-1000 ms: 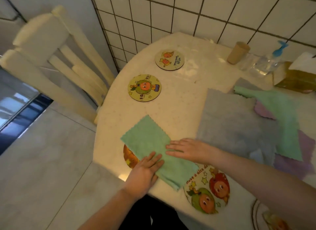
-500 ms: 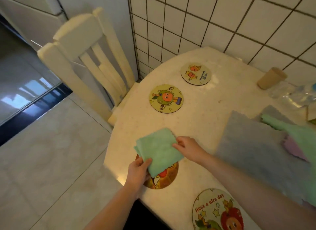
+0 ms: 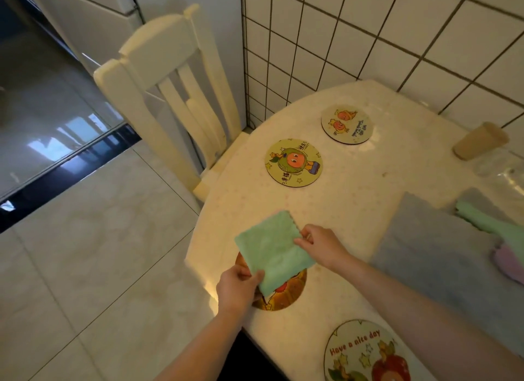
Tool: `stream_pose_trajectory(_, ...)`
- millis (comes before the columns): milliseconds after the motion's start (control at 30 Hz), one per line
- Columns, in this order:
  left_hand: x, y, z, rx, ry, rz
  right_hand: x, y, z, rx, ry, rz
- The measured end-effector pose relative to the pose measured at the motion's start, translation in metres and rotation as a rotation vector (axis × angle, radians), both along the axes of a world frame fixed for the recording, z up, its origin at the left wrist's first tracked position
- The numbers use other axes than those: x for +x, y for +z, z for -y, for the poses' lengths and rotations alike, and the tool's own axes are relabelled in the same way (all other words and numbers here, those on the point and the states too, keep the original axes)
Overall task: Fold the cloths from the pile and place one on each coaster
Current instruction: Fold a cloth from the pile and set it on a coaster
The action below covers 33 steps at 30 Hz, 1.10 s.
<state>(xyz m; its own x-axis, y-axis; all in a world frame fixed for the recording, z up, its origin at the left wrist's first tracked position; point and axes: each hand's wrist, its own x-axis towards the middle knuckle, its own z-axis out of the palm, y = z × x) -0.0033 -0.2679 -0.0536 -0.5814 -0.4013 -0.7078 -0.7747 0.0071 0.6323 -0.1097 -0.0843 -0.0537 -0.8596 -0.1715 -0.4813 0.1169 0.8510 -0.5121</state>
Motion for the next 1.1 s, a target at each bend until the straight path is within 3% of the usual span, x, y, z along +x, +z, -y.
stream_pose_trajectory(200, 0.000, 0.005, 0.000, -0.225, -0.110, -0.011, -0.009, 0.009, 0.005, 0.092, 0.033, 0.009)
stream_pose_trajectory(400, -0.009, 0.007, -0.017, -0.247, -0.193, 0.041, -0.026, 0.017, 0.028, -0.039, -0.178, 0.114)
stream_pose_trajectory(600, -0.015, 0.008, -0.023, -0.224, -0.148, 0.081, -0.029, 0.011, 0.039, -0.131, -0.247, 0.201)
stream_pose_trajectory(800, -0.015, 0.008, -0.015, -0.015, -0.087, 0.091, -0.030, 0.021, 0.032, -0.385, -0.330, 0.297)
stream_pose_trajectory(1000, -0.025, 0.025, 0.004, 0.448, 0.090, -0.149, -0.045, 0.051, 0.007, -0.605, -0.487, 0.330)
stream_pose_trajectory(1100, -0.053, 0.037, 0.014, 0.516, 0.084, -0.178, -0.059, 0.066, -0.011, -0.668, -0.527, 0.310)
